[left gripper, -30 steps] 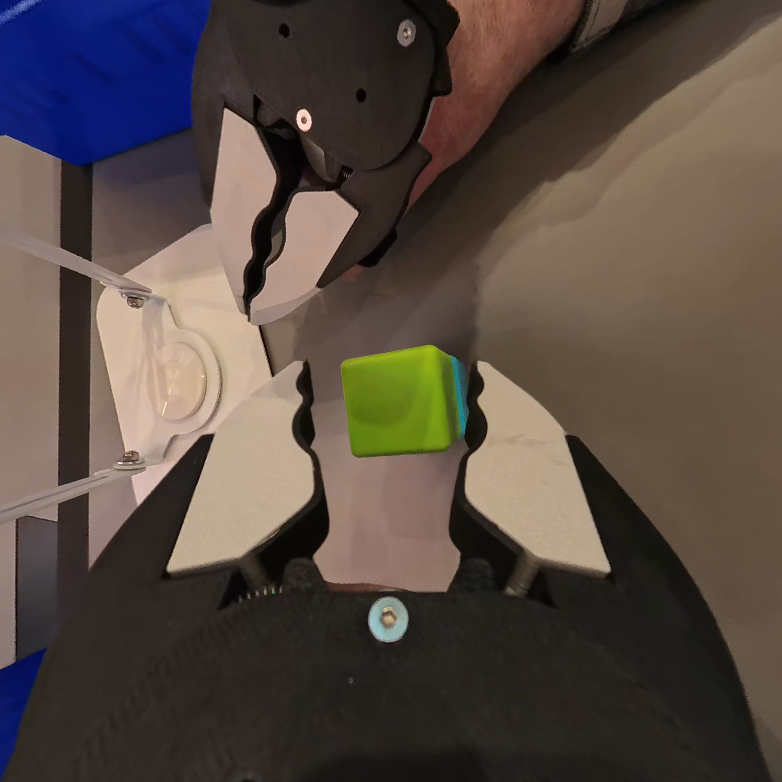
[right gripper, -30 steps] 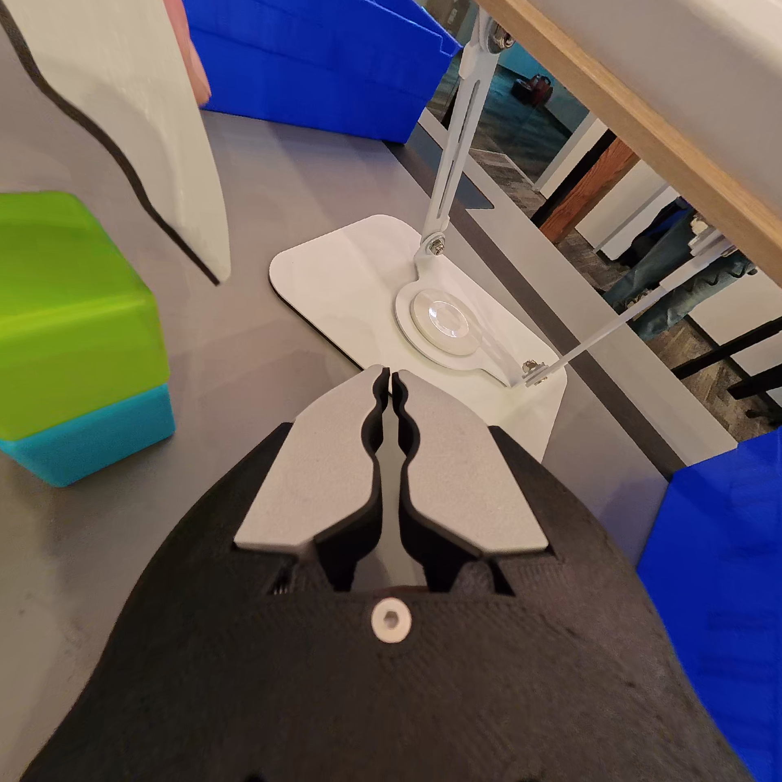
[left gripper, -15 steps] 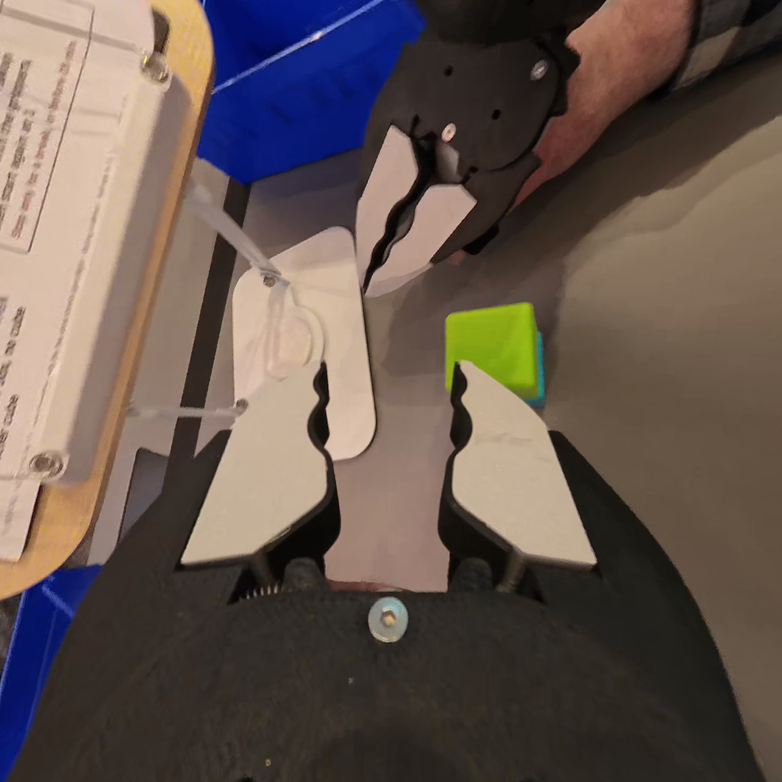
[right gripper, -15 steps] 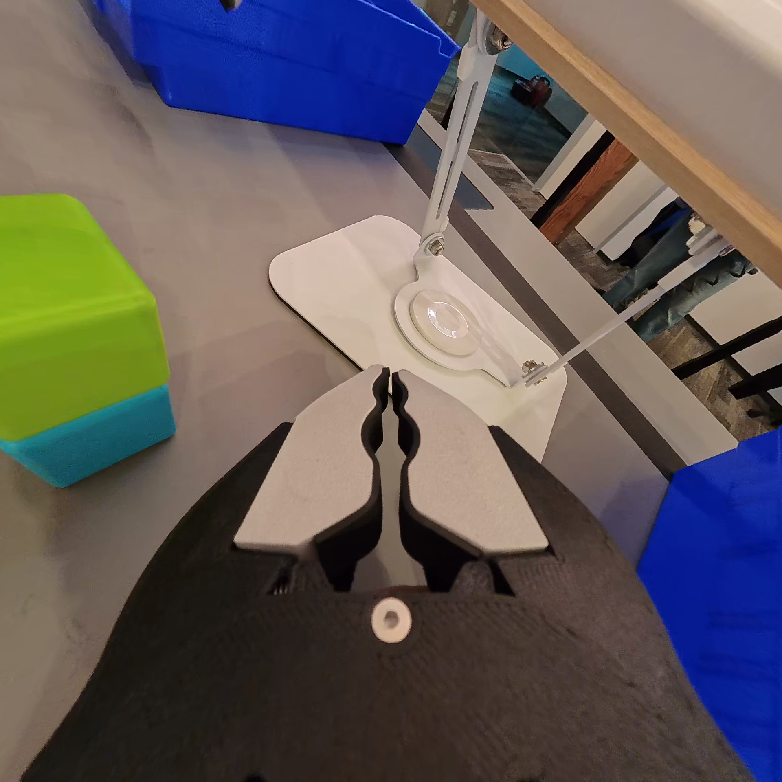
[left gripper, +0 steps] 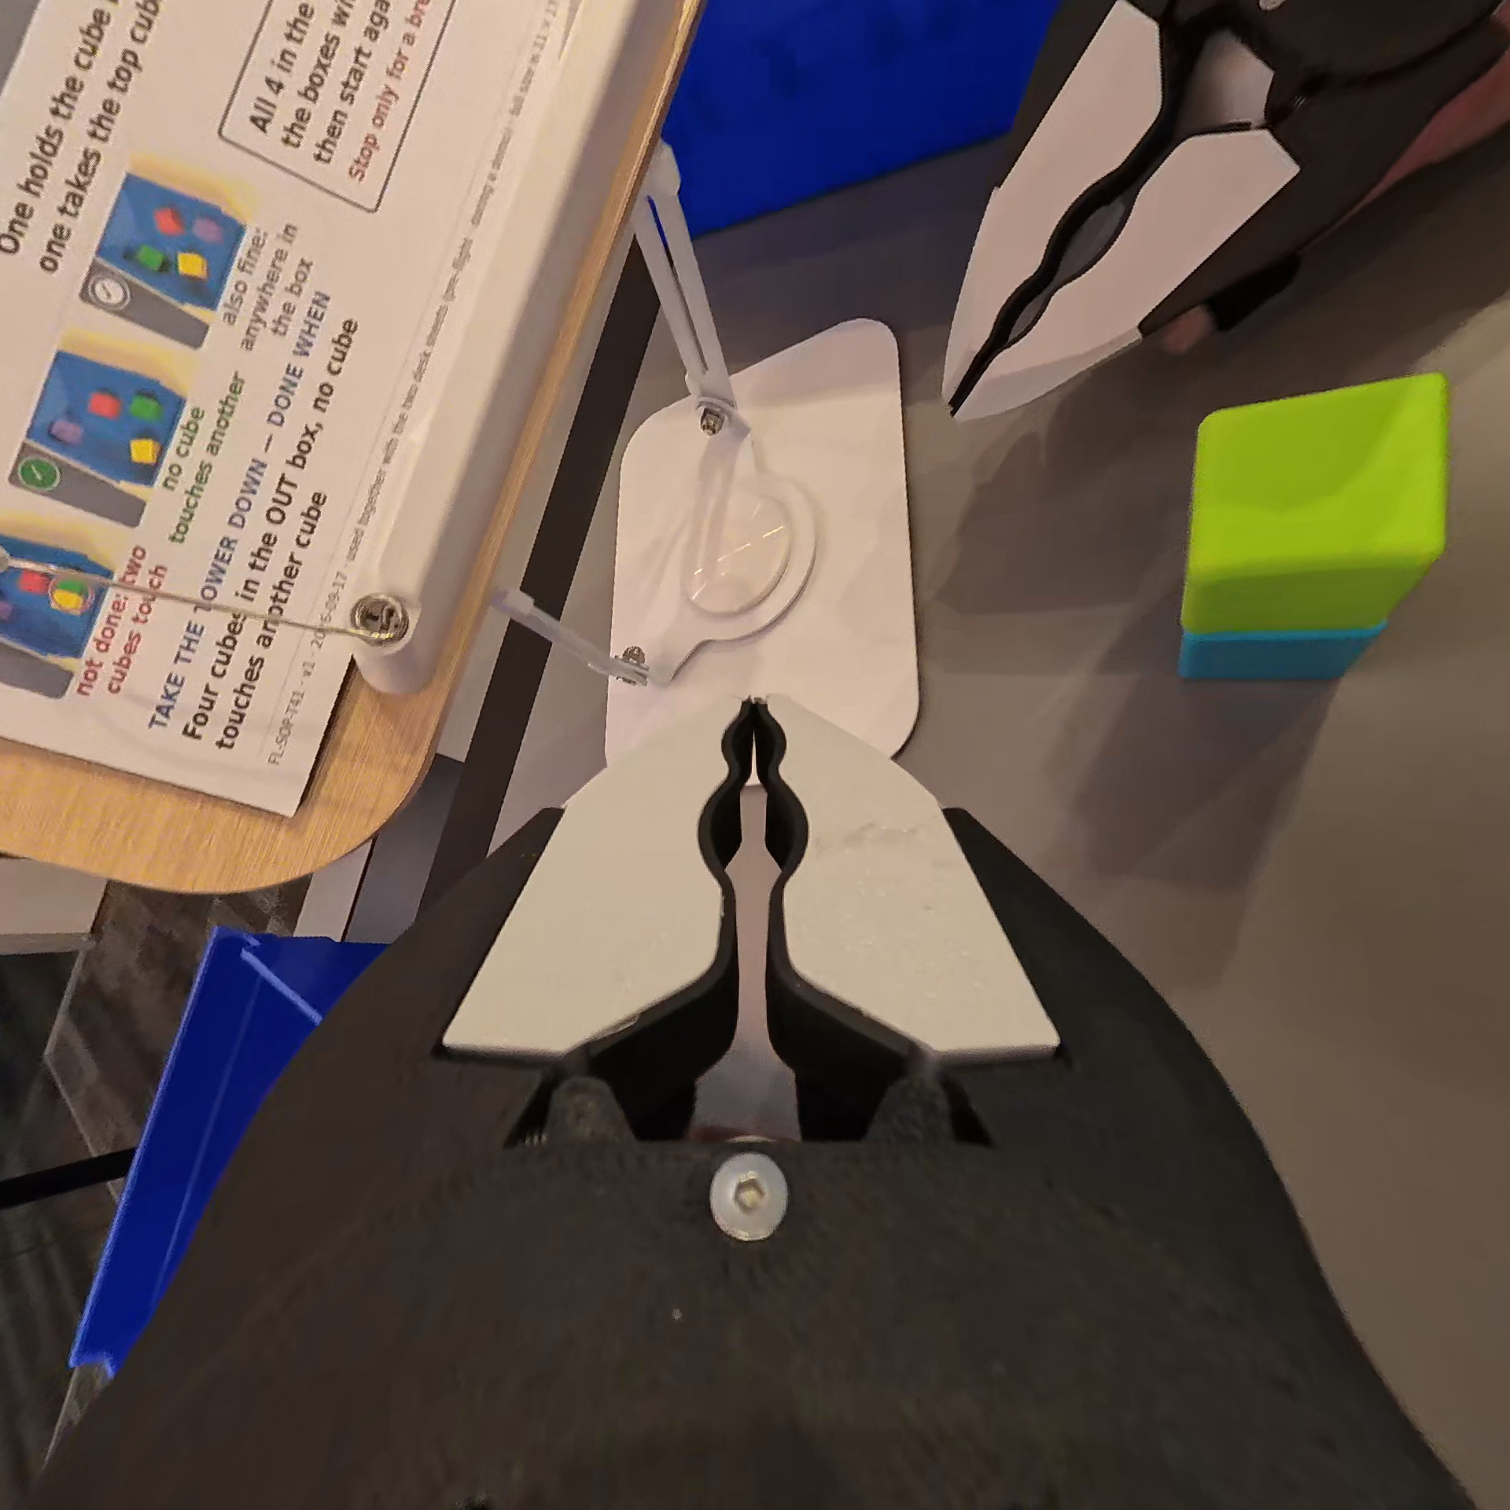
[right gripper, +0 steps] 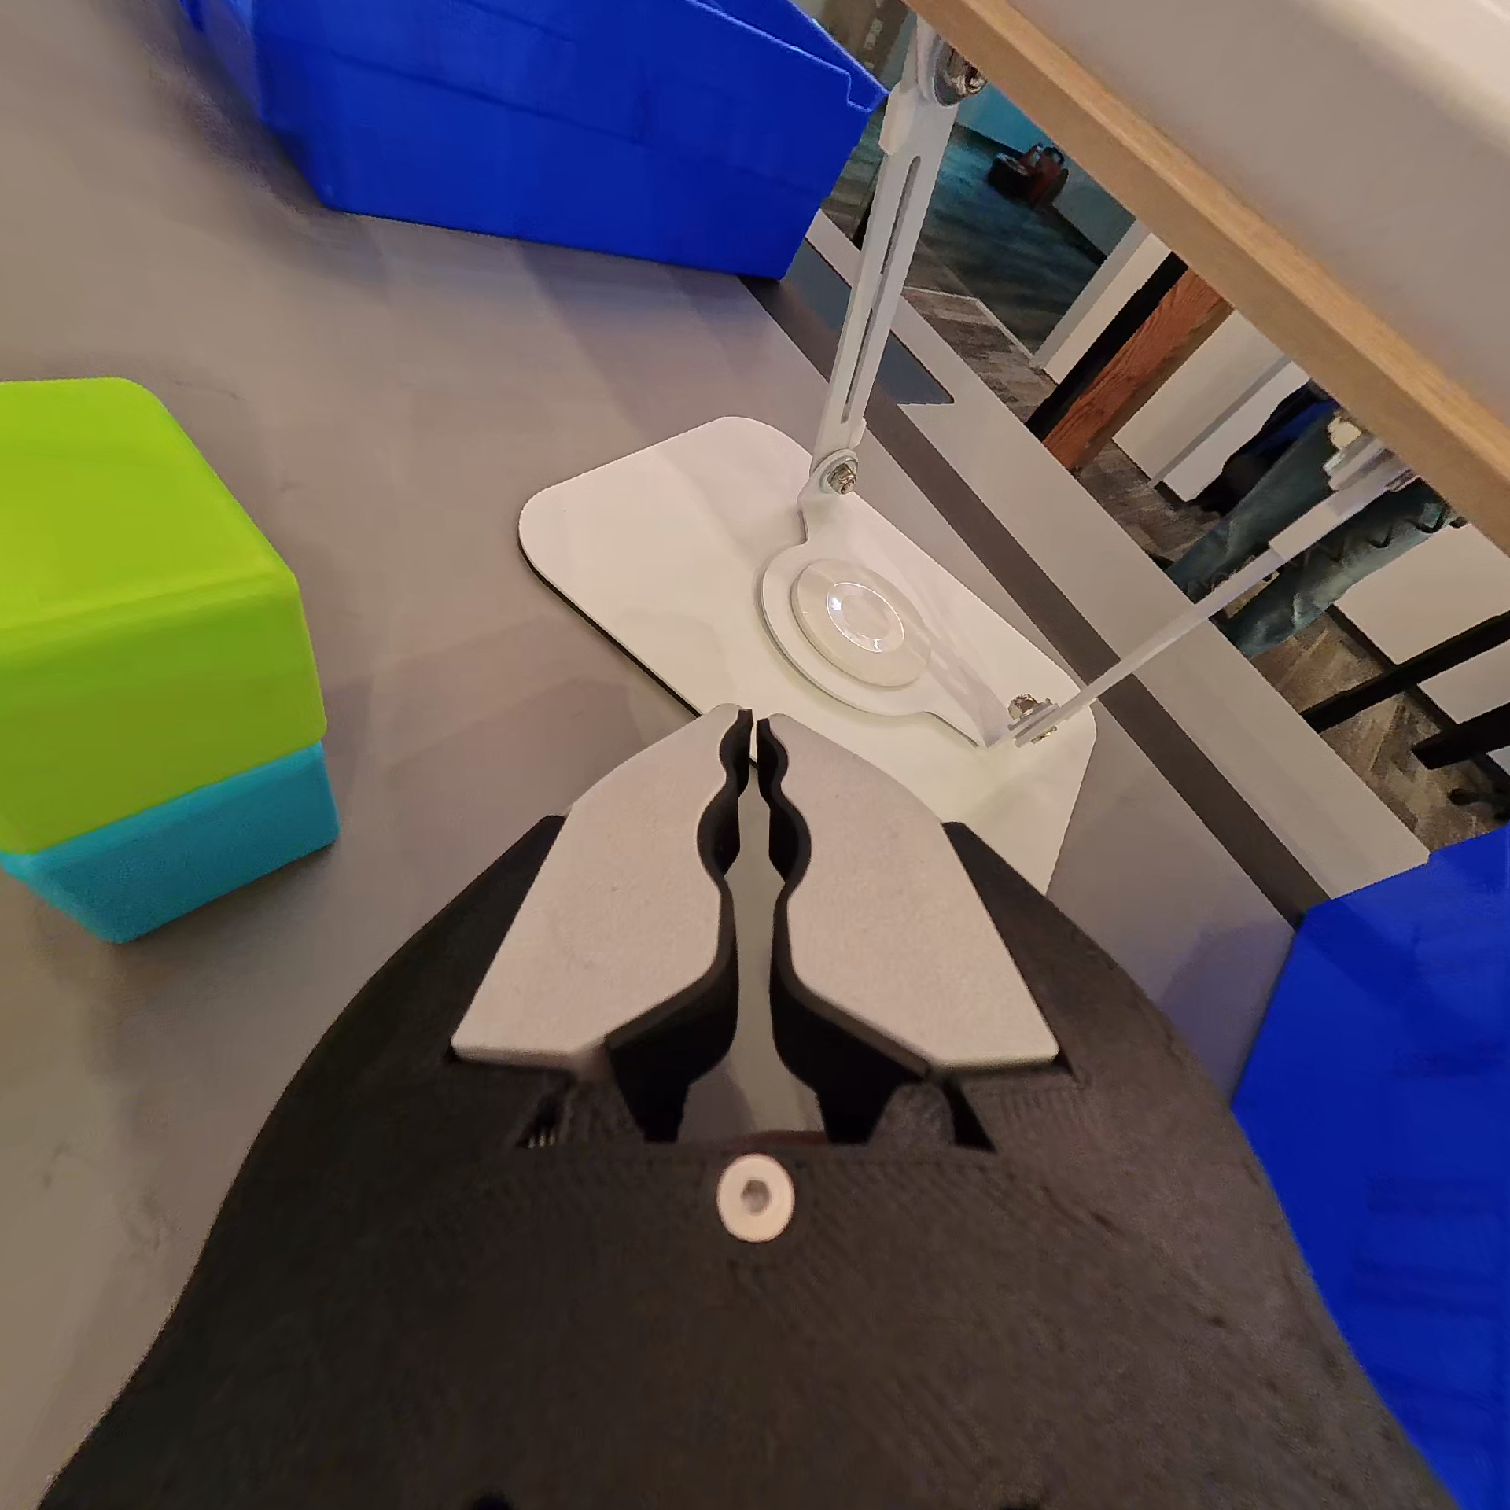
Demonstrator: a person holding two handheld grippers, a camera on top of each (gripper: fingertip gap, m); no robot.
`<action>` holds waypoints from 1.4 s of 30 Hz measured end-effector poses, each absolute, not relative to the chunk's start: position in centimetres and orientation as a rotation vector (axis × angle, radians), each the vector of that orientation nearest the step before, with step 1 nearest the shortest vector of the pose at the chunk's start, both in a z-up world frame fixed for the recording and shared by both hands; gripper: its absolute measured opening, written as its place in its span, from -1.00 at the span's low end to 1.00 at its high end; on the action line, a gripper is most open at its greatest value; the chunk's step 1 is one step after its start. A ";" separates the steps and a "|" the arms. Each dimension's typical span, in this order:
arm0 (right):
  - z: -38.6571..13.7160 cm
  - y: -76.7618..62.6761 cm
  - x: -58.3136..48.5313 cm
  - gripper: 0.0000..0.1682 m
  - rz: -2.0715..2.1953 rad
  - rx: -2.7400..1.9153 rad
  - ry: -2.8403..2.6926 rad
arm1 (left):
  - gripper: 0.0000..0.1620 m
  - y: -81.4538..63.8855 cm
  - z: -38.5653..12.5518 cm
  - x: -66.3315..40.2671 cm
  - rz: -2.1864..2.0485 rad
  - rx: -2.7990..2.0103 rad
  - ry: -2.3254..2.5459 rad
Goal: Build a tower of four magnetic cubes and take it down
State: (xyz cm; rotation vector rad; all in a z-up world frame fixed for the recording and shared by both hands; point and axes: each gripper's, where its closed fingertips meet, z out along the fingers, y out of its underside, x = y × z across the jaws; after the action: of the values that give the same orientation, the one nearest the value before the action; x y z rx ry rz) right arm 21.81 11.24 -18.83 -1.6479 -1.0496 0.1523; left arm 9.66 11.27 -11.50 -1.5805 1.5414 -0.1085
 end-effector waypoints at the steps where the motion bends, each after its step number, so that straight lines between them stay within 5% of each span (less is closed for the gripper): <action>1: -18.8 11.2 21.8 -0.99 0.151 -1.647 -1.050 | -1.00 11.5 -11.6 9.3 -0.110 -1.589 1.533; 42: -18.9 11.1 21.8 -0.98 0.149 -1.647 -1.058 | -1.00 15.1 -10.6 4.0 -0.005 -1.657 1.431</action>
State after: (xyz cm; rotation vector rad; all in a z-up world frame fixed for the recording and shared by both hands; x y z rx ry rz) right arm 21.80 11.08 -18.86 -1.6468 -1.0581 0.1493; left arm 4.00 15.06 -10.65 -1.6568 1.4309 -0.0051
